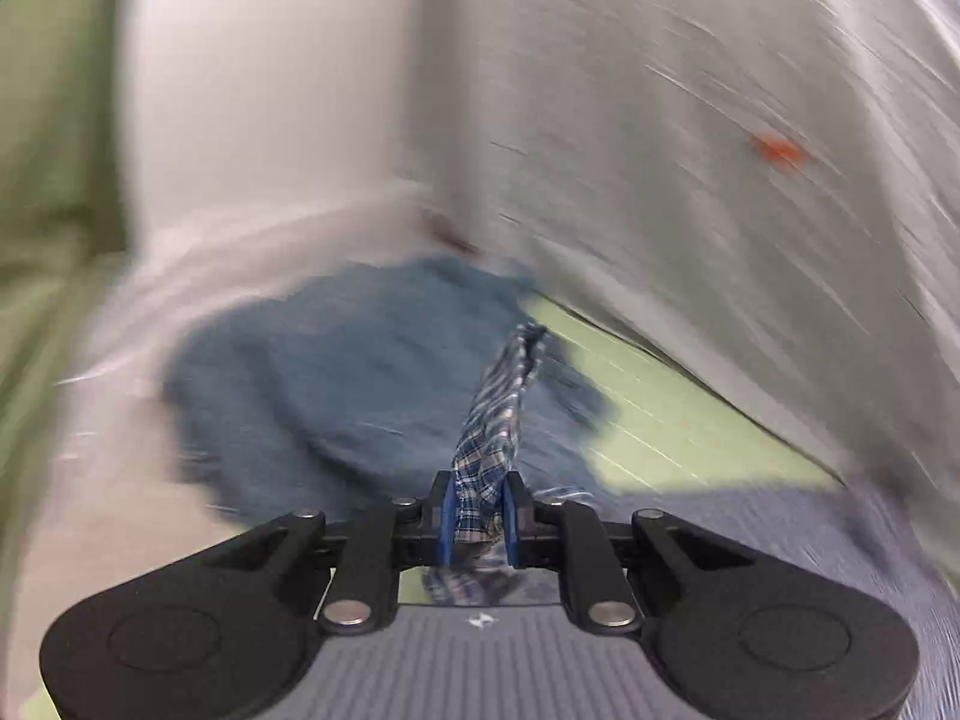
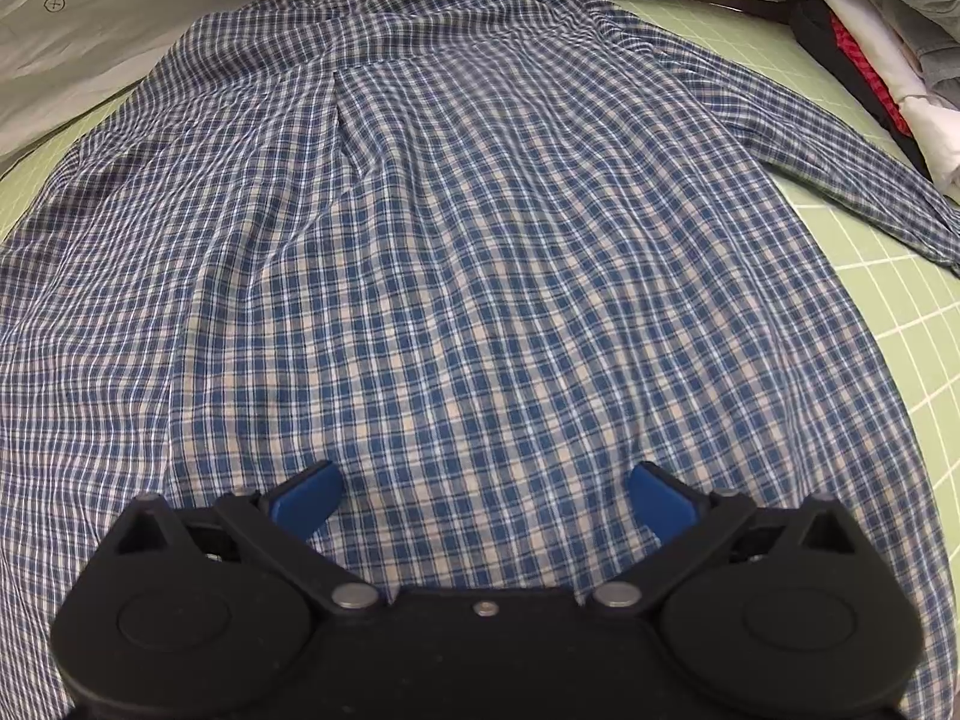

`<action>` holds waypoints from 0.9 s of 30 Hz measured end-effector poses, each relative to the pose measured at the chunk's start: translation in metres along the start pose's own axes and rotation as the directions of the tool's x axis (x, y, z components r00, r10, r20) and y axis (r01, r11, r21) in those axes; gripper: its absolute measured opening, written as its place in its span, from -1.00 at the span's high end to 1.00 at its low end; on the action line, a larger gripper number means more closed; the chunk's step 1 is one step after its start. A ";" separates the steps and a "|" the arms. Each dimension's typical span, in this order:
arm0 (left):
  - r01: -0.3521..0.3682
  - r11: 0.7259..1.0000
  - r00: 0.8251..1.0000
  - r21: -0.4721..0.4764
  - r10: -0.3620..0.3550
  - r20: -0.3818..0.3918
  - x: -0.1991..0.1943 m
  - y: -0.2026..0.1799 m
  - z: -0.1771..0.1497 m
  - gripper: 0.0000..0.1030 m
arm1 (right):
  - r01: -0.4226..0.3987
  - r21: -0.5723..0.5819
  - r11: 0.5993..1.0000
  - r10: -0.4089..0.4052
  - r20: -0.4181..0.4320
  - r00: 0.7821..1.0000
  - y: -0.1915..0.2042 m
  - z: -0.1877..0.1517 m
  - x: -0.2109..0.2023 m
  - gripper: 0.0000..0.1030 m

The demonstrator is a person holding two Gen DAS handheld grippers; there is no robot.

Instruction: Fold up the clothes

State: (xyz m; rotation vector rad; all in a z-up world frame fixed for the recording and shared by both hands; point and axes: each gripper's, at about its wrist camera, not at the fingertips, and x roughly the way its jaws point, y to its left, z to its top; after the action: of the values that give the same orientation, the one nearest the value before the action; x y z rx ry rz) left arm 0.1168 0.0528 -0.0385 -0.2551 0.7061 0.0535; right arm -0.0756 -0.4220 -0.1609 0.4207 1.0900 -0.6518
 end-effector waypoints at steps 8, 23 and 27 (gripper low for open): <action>-0.156 0.976 0.983 -0.150 0.138 -0.120 0.002 0.061 -0.026 0.94 | 0.005 0.007 1.000 -0.005 0.004 1.000 -0.001 -0.001 0.000 -1.00; -0.108 0.992 0.984 -0.060 0.098 -0.146 -0.026 0.057 -0.055 -0.18 | 0.132 0.025 0.991 -0.134 0.142 0.981 -0.068 -0.027 -0.043 -0.95; -0.009 1.000 0.989 -0.001 0.009 -0.147 -0.047 0.020 -0.069 -0.29 | 0.171 0.111 0.979 -0.185 0.137 0.973 -0.126 -0.039 -0.044 -0.95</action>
State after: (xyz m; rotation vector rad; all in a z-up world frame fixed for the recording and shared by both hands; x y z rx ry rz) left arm 0.0345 0.0564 -0.0626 -0.2593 0.8542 0.0445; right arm -0.1994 -0.4795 -0.1371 0.3560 0.9645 -0.8848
